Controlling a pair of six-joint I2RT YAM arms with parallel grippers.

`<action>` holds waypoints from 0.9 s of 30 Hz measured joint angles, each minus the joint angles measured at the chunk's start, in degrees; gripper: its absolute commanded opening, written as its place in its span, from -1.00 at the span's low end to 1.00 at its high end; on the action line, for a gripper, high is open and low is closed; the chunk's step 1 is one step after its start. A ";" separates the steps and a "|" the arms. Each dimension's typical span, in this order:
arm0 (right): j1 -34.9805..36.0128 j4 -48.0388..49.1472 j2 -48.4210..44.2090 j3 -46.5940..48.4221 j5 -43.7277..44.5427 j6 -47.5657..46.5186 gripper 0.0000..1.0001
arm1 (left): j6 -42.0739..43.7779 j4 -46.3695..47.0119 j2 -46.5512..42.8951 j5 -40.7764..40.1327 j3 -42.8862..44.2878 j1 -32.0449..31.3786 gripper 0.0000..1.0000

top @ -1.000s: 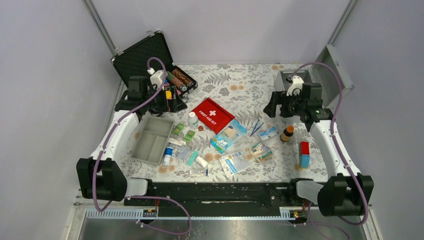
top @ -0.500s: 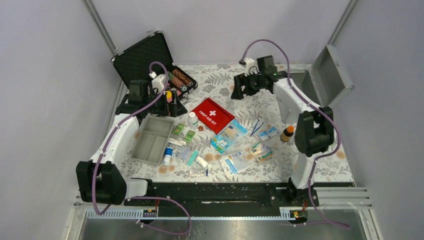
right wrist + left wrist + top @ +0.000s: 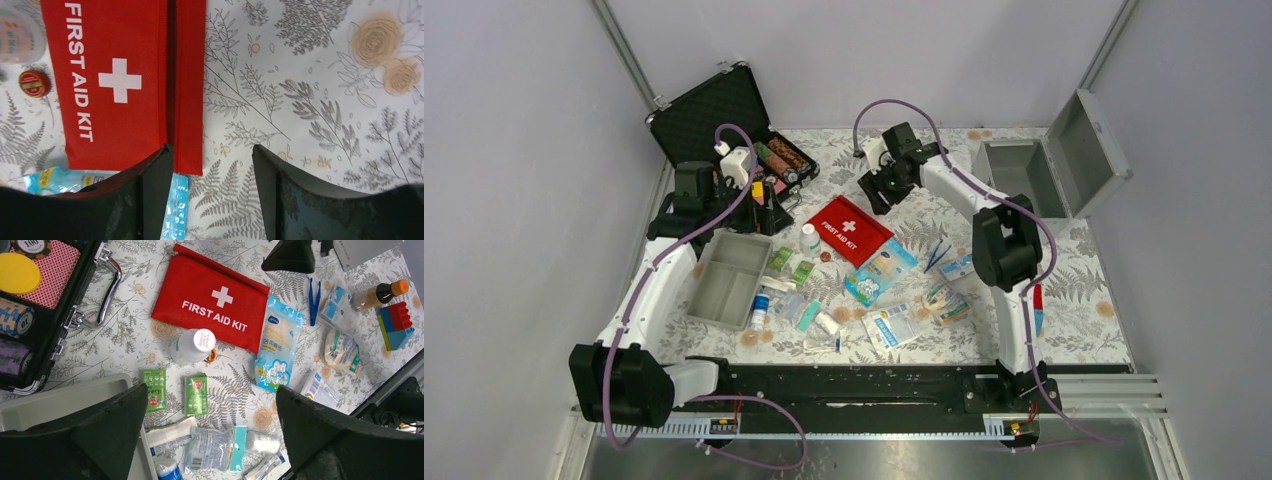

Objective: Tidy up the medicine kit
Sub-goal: Pick up the medicine pouch from the center of the board.

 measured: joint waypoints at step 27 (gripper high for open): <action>4.52 -18.78 14.71 20.00 7.41 -11.21 0.05 | 0.00 0.00 1.38 -0.81 0.00 0.00 0.98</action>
